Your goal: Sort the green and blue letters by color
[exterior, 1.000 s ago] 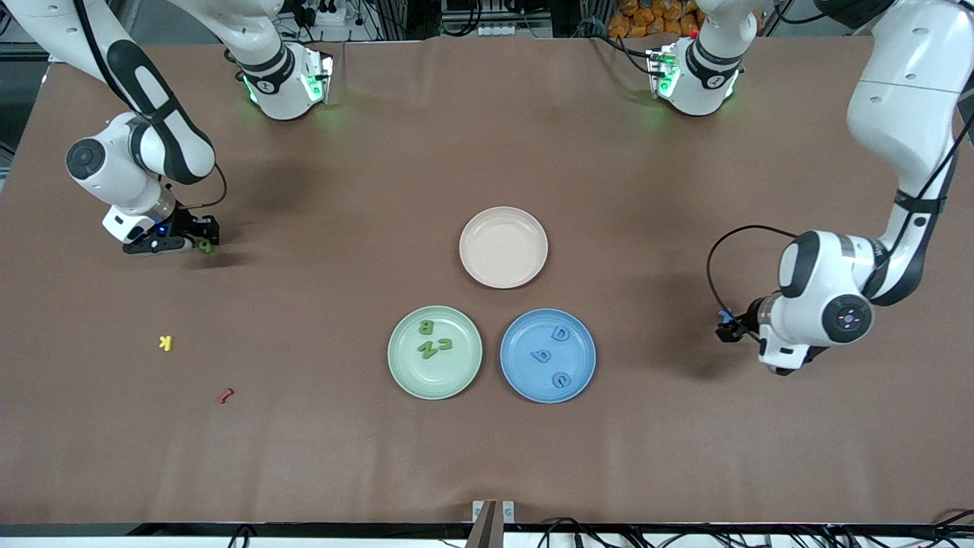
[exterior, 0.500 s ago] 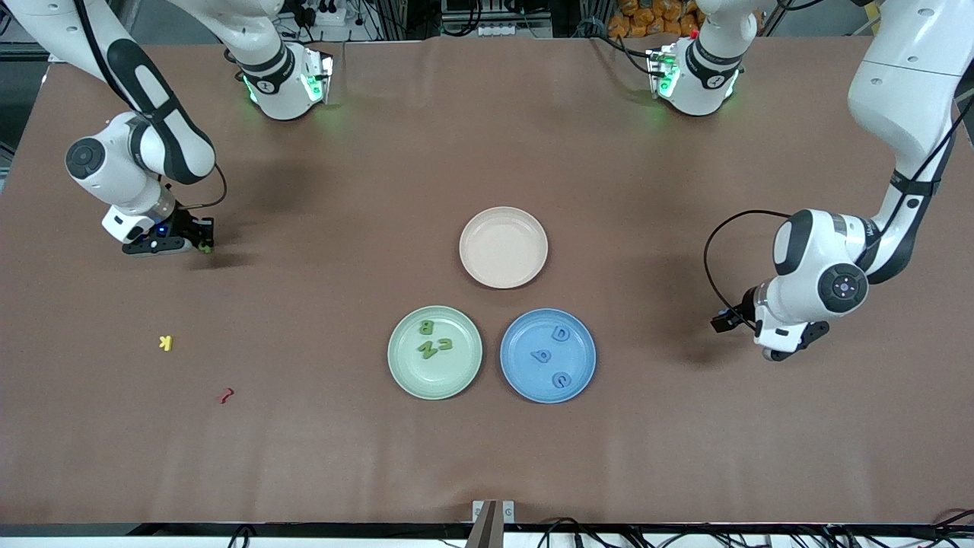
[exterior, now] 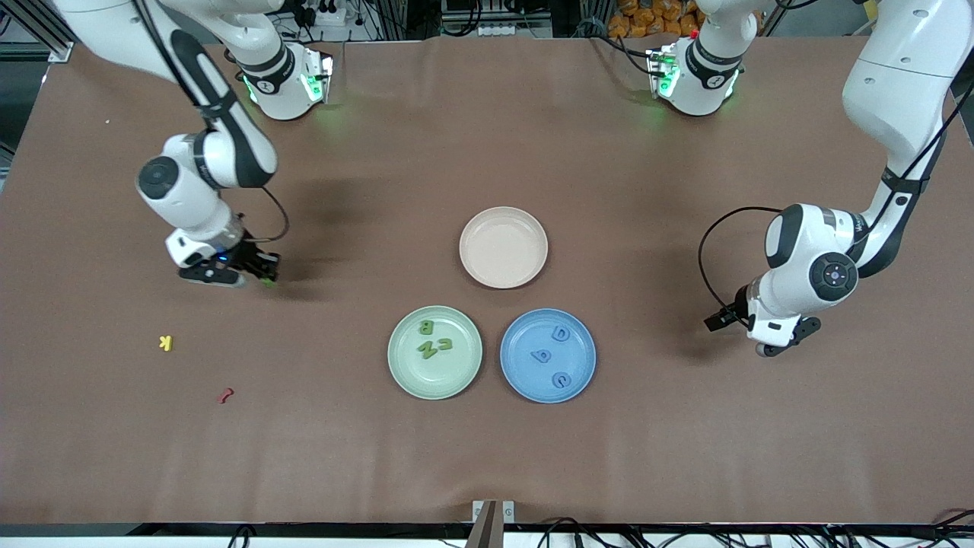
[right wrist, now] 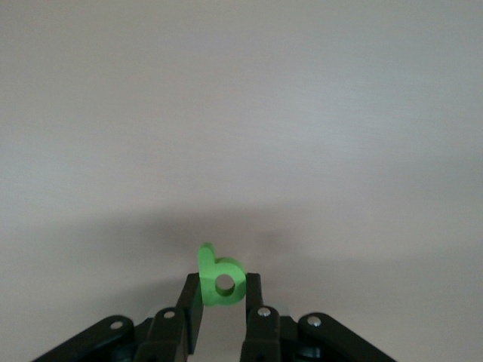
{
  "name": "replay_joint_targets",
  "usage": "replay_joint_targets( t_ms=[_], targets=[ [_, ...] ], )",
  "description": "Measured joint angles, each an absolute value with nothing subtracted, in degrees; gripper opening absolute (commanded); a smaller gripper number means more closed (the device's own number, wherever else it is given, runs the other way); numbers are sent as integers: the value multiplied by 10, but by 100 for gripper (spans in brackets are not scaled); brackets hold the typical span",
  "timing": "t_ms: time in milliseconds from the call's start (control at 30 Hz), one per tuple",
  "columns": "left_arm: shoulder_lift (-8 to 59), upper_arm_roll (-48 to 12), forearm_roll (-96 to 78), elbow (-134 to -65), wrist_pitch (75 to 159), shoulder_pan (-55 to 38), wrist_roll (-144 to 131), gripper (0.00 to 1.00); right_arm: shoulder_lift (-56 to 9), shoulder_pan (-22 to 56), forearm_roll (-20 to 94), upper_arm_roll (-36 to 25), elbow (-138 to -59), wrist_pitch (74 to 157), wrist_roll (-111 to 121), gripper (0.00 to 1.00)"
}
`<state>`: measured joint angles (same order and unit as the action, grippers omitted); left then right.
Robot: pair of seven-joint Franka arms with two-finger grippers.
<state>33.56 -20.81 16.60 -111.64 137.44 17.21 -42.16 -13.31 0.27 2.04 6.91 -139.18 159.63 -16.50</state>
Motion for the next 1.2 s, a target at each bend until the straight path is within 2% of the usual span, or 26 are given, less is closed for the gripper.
replay_joint_targets(
  t_ms=[267, 467, 767, 900, 1000, 1067, 1133, 1167, 1200],
  targets=[
    [345, -208, 172, -1121, 1400, 173, -418, 100, -148, 121, 21, 79, -1238, 1464, -403, 0],
    [350, -207, 177, -1122, 1402, 173, -418, 100, -208, 195, 21, 80, -1119, 1434, -526, 0],
    [350, -208, 177, -1122, 1406, 173, -416, 41, -325, 238, 21, 77, -994, 1434, -574, 2],
    [347, -208, 177, -1122, 1407, 173, -416, 21, -368, 240, 21, 75, -947, 1434, -576, 19],
    [345, -208, 177, -1121, 1407, 173, -416, 13, -384, 240, 21, 72, -929, 1435, -576, 45],
    [344, -208, 177, -1121, 1406, 174, -416, 11, -393, 240, 21, 70, -920, 1435, -576, 60],
    [342, -207, 177, -1121, 1405, 174, -416, 11, -398, 240, 21, 69, -914, 1436, -576, 83],
    [343, -207, 177, -1121, 1406, 174, -416, 11, -399, 240, 21, 69, -912, 1436, -577, 98],
    [343, -207, 177, -1121, 1406, 174, -416, 11, -400, 240, 21, 69, -911, 1436, -577, 100]
  ],
)
